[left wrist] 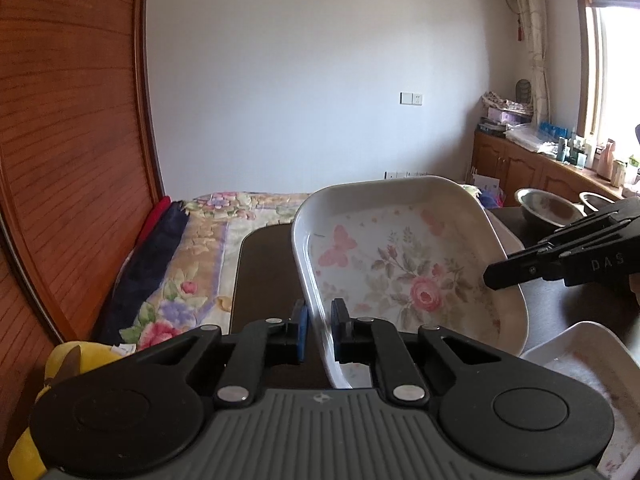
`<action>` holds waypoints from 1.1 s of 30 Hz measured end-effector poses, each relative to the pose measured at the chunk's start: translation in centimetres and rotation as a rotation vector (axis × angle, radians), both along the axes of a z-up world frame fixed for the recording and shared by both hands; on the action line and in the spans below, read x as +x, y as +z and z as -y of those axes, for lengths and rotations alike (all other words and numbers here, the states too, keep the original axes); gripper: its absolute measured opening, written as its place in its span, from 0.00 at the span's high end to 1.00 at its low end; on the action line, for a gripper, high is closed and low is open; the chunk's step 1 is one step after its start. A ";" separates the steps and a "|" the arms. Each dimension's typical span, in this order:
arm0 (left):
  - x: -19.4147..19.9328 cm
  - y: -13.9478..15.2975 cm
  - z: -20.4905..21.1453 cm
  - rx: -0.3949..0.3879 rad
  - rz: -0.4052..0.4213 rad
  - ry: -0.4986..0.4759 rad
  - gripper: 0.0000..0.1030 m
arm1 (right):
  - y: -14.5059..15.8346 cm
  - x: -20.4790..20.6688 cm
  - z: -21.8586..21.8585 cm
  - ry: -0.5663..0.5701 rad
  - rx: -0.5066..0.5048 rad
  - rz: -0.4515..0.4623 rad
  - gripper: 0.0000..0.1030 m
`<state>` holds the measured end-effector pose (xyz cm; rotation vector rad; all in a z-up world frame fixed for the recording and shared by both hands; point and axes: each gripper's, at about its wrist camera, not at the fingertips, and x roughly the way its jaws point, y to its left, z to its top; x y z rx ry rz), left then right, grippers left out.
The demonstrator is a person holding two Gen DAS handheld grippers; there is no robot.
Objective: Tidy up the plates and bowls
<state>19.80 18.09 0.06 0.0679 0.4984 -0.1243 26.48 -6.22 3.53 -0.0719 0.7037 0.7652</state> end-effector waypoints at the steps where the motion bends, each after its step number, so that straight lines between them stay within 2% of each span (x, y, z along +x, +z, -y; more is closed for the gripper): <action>1: -0.2 0.2 0.2 0.001 0.005 -0.002 0.60 | 0.2 -0.1 0.2 -0.002 0.005 0.006 0.91; 13: -3.5 2.0 4.0 0.014 0.053 -0.065 0.60 | 2.1 -2.5 4.2 -0.043 0.052 0.057 0.91; 33: -7.0 0.4 8.8 -0.001 0.020 -0.138 0.59 | 0.8 -6.7 10.4 -0.104 0.052 0.057 0.91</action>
